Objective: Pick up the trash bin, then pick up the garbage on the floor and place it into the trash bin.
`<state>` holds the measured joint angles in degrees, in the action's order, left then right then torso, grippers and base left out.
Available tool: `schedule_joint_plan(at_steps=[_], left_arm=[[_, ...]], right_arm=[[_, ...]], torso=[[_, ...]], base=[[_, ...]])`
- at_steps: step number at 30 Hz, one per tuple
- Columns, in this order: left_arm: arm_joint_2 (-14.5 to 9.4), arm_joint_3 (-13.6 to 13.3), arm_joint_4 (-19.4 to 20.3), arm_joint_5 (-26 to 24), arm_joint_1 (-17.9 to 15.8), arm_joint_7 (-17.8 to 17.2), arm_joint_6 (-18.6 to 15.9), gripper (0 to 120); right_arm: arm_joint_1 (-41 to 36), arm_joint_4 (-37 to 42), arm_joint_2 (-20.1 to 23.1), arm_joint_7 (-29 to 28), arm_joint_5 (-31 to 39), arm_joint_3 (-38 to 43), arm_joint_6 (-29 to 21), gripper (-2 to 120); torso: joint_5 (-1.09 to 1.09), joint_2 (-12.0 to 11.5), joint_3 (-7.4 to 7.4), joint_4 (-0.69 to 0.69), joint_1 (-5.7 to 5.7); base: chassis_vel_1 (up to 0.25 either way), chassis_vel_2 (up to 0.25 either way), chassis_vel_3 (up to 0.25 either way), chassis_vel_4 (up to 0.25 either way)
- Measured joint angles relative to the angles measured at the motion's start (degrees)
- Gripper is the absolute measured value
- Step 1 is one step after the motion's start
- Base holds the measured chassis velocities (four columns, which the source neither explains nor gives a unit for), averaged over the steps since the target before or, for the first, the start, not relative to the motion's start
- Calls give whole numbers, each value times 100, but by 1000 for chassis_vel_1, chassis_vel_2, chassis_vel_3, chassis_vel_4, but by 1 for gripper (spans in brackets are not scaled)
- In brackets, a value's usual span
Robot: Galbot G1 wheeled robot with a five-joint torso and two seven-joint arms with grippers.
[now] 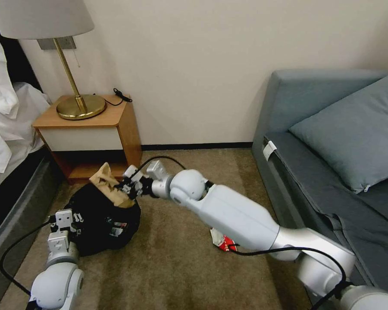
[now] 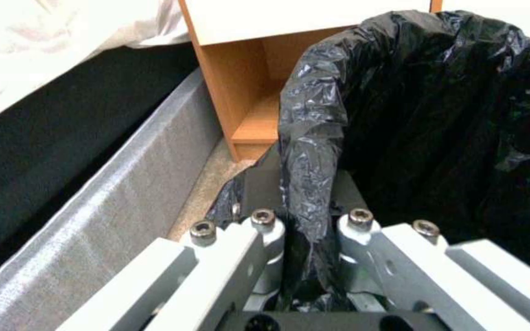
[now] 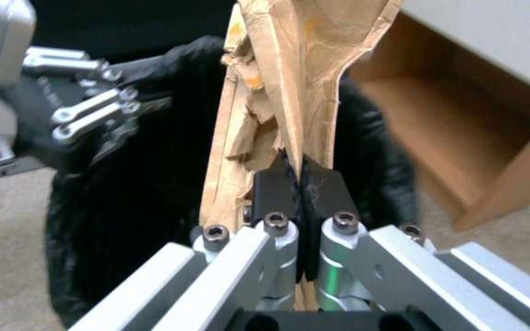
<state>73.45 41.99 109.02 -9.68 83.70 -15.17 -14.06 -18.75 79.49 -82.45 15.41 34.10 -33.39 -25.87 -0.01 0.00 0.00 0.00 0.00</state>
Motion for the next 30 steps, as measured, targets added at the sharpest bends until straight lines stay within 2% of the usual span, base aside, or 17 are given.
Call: schedule_joint_plan(at_steps=[9, 11, 12, 14, 17, 20, 24, 26, 27, 30], left_arm=[[61, -15, -53, -6, -17, 0, 20, 5], [83, -19, -58, -4, -16, 0, 32, 5], [83, -19, -58, -4, -16, 0, 32, 5], [92, -18, -58, -4, -4, 0, 36, 5], [93, -13, -58, -5, 5, 1, 38, 5], [92, 3, -58, -8, 22, 2, 46, 5], [93, 4, -57, -9, 23, 2, 48, 5], [97, 0, -54, -8, 24, 2, 50, 5], [97, 0, -54, -8, 24, 2, 50, 5], [114, -20, -57, 3, 25, 4, 64, 5]], right_arm=[[-337, -224, -345, -433, -105, -121, 174, 0], [-407, -283, -400, -512, -137, -160, 197, 9], [-407, -283, -400, -512, -137, -160, 197, 9], [-451, -296, -400, -544, -177, -176, 215, 20], [-475, -280, -383, -564, -191, -178, 216, 25], [-545, -138, -307, -611, -197, -176, 212, 42], [-573, -89, -243, -647, -208, -155, 207, 51], [-579, -65, -81, -766, -260, -90, 207, 63], [-579, -65, -81, -766, -260, -90, 207, 63], [-577, -64, 133, -1036, -301, -9, 118, 78]], torso=[[0, 0, 0, 0, 0], [0, 0, 0, 0, 0], [0, 0, 0, 0, 0], [1, 0, 0, 0, 0], [0, 0, 0, 0, 0], [1, 0, 0, 0, 0], [1, 0, 0, 0, 0], [1, 0, 0, 0, 0], [1, 0, 0, 0, 0], [2, 0, 0, -1, 0]], base=[[0, 0, 0, 0], [0, 0, 0, 0], [0, 0, 0, 0], [0, 0, 0, 0], [0, 0, 0, 0], [0, 0, 0, 0], [0, 0, 0, 0], [0, 0, 0, 0], [0, 0, 0, 0], [0, 0, 0, 0]])
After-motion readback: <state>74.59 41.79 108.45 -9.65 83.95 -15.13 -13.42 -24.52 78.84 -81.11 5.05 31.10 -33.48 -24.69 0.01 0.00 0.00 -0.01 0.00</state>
